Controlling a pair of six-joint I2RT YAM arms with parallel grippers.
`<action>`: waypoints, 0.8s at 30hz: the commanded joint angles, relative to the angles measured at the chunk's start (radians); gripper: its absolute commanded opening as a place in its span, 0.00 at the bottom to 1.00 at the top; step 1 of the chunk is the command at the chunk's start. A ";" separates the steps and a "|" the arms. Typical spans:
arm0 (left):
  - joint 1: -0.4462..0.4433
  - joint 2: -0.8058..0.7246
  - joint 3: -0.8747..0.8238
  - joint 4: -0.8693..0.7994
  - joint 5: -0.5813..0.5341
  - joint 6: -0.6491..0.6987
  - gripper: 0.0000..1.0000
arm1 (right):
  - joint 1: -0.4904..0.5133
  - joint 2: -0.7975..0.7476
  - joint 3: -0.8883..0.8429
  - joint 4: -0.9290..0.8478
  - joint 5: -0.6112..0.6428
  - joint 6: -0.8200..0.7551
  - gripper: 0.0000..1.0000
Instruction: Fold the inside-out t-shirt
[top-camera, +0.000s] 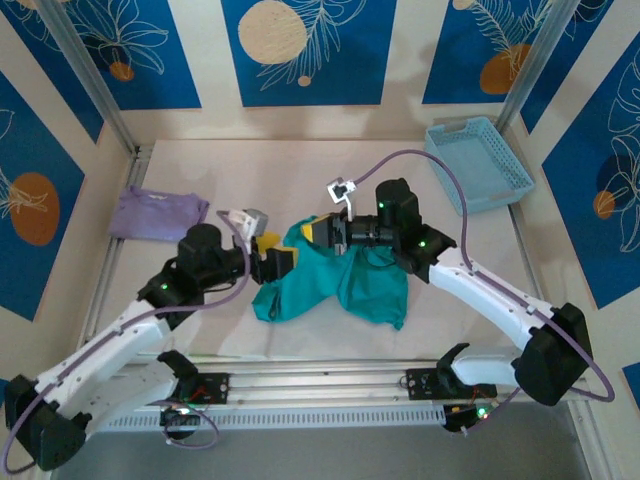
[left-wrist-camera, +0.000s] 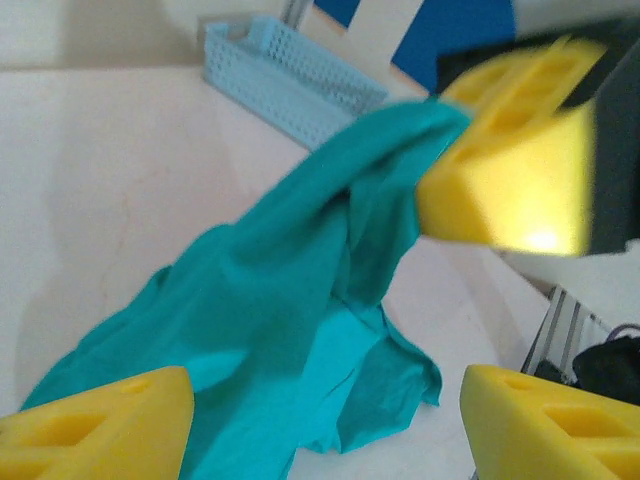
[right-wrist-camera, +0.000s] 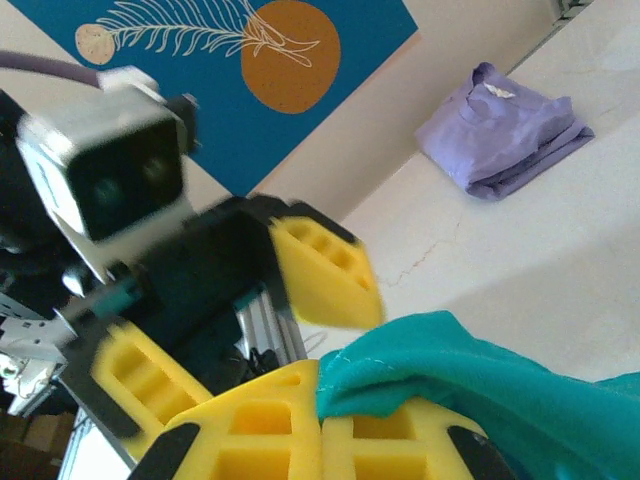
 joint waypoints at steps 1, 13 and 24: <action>-0.009 0.075 0.033 0.041 -0.046 0.059 0.65 | 0.005 -0.008 0.048 0.002 -0.055 0.060 0.00; 0.015 0.118 -0.008 0.202 0.120 0.033 0.00 | -0.032 -0.043 0.089 -0.121 -0.110 0.039 0.09; 0.044 0.070 -0.066 0.300 0.307 0.038 0.00 | -0.044 -0.183 0.016 -0.411 0.253 -0.371 0.37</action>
